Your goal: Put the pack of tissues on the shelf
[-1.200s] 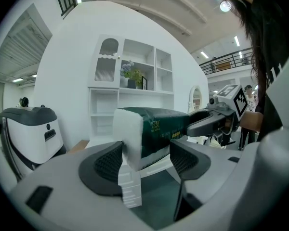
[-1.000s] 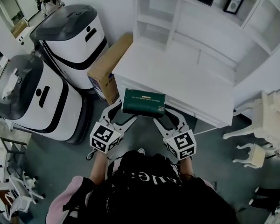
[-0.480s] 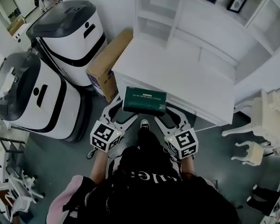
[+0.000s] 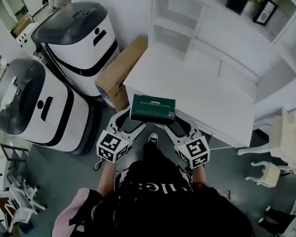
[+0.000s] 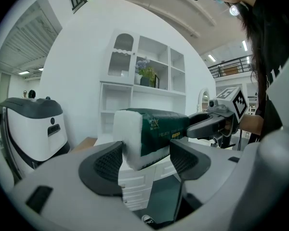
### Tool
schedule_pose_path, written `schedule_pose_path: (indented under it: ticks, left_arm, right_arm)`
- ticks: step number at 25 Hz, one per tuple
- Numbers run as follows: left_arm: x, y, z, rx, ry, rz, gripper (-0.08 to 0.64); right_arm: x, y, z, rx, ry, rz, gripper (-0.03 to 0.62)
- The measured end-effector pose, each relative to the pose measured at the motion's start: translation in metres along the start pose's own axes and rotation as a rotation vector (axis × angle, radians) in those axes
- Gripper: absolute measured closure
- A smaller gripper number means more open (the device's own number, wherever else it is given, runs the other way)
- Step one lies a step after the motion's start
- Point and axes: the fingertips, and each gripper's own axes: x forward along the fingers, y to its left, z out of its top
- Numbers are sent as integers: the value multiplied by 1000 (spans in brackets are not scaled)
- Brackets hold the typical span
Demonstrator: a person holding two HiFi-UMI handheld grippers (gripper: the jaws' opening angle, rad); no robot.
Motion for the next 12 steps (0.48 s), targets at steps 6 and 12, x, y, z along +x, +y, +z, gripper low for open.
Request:
schedule_pose_path:
  ticks: [6, 12]
  left_arm:
    - [40, 54, 15, -4, -2, 28, 255]
    - [84, 99, 30, -12, 4, 29, 255]
  right_arm:
    - [53, -43, 21, 0, -8, 29, 385]
    - [96, -88, 39, 2, -8, 38, 385]
